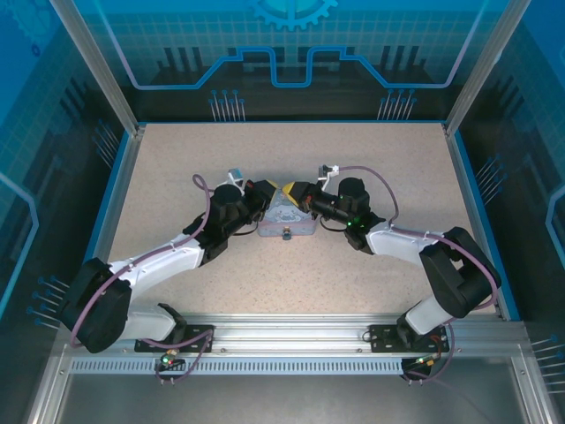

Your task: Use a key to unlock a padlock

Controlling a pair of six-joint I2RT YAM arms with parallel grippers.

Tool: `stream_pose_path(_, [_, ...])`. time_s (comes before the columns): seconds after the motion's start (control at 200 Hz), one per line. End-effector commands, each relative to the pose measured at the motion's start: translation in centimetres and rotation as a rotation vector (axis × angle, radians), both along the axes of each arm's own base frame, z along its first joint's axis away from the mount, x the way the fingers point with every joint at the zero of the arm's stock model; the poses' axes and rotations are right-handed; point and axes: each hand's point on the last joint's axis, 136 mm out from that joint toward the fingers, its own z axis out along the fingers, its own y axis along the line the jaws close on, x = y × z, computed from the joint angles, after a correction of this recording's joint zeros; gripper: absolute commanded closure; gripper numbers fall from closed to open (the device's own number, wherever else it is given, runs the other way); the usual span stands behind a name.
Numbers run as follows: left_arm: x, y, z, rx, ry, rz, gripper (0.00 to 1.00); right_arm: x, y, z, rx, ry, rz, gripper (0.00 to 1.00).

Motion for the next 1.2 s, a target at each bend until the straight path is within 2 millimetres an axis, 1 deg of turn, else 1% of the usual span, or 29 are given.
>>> stream_pose_path(0.0, [-0.2, 0.1, 1.8, 0.017, -0.025, -0.018, 0.57, 0.2, -0.2, 2.1, 0.034, -0.071, 0.008, 1.0])
stream_pose_path(0.065, [-0.1, 1.4, 2.7, 0.044, -0.031, -0.005, 0.39, 0.0, -0.8, 1.9, 0.029, -0.069, -0.003, 1.0])
stream_pose_path(0.095, [-0.1, 2.0, 3.1, 0.062, -0.032, -0.003, 0.32, -0.2, -1.1, 1.8, 0.025, -0.066, -0.009, 1.0])
stream_pose_path(0.18, [-0.3, 3.6, 4.0, 0.14, -0.024, -0.017, 0.22, -0.7, -2.0, 1.7, 0.01, -0.068, -0.022, 1.0])
stream_pose_path(0.23, [-0.7, 4.3, 4.5, 0.184, -0.03, -0.032, 0.14, -1.0, -2.6, 1.5, -0.006, -0.069, -0.024, 1.0])
stream_pose_path(0.255, [-0.9, 4.6, 4.6, 0.205, -0.029, -0.04, 0.1, -1.2, -2.8, 1.4, -0.015, -0.068, -0.028, 1.0])
stream_pose_path(0.3, [-1.2, 5.0, 4.7, 0.24, -0.029, -0.066, 0.07, -1.5, -3.4, 1.3, -0.033, -0.069, -0.032, 1.0])
stream_pose_path(0.315, [-1.3, 5.1, 4.7, 0.252, -0.025, -0.076, 0.04, -1.6, -3.6, 1.3, -0.04, -0.067, -0.036, 1.0])
stream_pose_path(0.335, [-1.5, 5.2, 4.7, 0.268, -0.024, -0.087, 0.02, -1.7, -3.9, 1.1, -0.051, -0.063, -0.039, 1.0])
stream_pose_path(0.425, [-2.8, 5.0, 4.2, 0.357, -0.023, -0.171, 0.01, -2.4, -5.2, 0.9, -0.087, -0.057, -0.045, 1.0])
stream_pose_path(0.535, [-4.4, 4.4, 2.8, 0.411, -0.021, -0.274, 0.01, -3.2, -6.9, 0.9, -0.149, -0.044, -0.052, 1.0])
stream_pose_path(0.6, [-5.3, 4.3, 1.5, 0.425, -0.013, -0.313, 0.01, -3.5, -7.9, 0.9, -0.2, -0.047, -0.054, 1.0])
stream_pose_path(0.635, [-5.9, 3.9, 0.9, 0.427, -0.023, -0.347, 0.01, -3.6, -8.5, 1.0, -0.229, -0.055, -0.059, 1.0])
stream_pose_path(0.69, [-7.0, 3.3, -0.3, 0.444, -0.023, -0.391, 0.01, -3.8, -9.3, 0.3, -0.276, -0.031, -0.061, 1.0])
stream_pose_path(0.77, [-8.8, 2.0, -2.0, 0.493, -0.042, -0.461, 0.01, -3.6, -10.1, -0.6, -0.287, -0.011, -0.067, 1.0])
stream_pose_path(0.86, [-10.5, 1.1, -4.5, 0.554, -0.049, -0.513, 0.01, -3.3, -10.2, -1.5, -0.286, 0.01, -0.064, 1.0])
stream_pose_path(0.915, [-11.4, 0.8, -6.1, 0.583, -0.04, -0.537, 0.01, -3.0, -10.0, -2.0, -0.275, 0.018, -0.056, 1.0])
stream_pose_path(0.96, [-11.9, 0.4, -7.1, 0.602, -0.049, -0.556, 0.01, -2.8, -9.8, -2.4, -0.263, 0.029, -0.052, 1.0])
stream_pose_path(0.97, [-11.9, 0.4, -7.3, 0.608, -0.05, -0.557, 0.01, -2.8, -9.7, -2.6, -0.264, 0.036, -0.051, 1.0])
stream_pose_path(0.98, [-12.0, 0.3, -7.6, 0.613, -0.05, -0.559, 0.01, -2.6, -9.6, -2.2, -0.255, 0.019, -0.052, 1.0])
stream_pose_path(1.01, [-12.2, 0.2, -8.2, 0.63, -0.051, -0.562, 0.01, -2.4, -9.5, -2.1, -0.246, 0.012, -0.054, 1.0])
stream_pose_path(1.086, [-12.5, -0.4, -9.4, 0.667, -0.066, -0.582, 0.01, -1.9, -9.3, -2.6, -0.248, 0.027, -0.058, 1.0])
stream_pose_path(1.191, [-12.1, -1.1, -10.7, 0.725, -0.084, -0.578, 0.01, -1.3, -8.9, -3.4, -0.247, 0.042, -0.06, 1.0])
